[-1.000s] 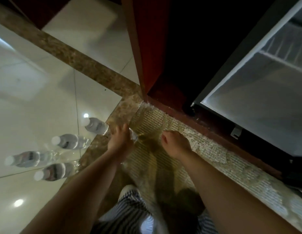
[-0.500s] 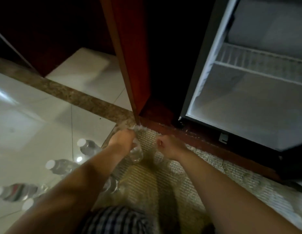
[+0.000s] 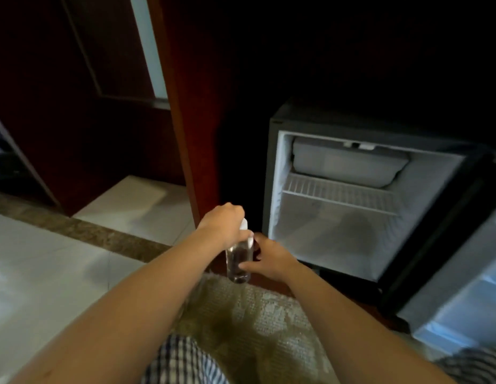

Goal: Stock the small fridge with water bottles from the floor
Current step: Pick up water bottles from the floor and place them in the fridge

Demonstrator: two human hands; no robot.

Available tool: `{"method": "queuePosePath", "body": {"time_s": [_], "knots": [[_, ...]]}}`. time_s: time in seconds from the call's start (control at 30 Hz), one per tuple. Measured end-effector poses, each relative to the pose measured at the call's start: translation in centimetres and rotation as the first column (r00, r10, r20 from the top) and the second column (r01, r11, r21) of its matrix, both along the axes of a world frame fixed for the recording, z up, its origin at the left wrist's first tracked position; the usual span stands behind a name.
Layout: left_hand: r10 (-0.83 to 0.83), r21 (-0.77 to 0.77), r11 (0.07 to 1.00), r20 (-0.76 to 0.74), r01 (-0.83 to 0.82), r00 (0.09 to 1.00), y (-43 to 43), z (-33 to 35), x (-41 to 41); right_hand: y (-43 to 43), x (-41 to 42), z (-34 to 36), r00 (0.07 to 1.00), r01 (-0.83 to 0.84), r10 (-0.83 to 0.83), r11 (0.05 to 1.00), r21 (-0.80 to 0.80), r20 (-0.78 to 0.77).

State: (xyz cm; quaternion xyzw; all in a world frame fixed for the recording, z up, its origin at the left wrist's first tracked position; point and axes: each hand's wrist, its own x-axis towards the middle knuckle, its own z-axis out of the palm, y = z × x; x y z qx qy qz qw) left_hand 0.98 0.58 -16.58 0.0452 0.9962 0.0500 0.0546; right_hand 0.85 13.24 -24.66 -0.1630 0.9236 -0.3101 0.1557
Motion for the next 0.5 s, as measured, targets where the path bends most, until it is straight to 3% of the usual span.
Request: {"method": "queuePosePath", "body": {"time_s": [0.23,0.5], "knots": [[-0.081,0.049,0.995,-0.130,0.088,0.988,5.5,6.2,1.2,5.8,1.7,5.8,0.987,0.126,-0.137,0.983,-0.135,-0.082],[-0.015,0.337,0.935,-0.279,0.112,0.960,10.4,11.3,3.3,11.0,3.8,11.1,0.948,0.153,-0.222,0.947,-0.284,-0.229]]}}
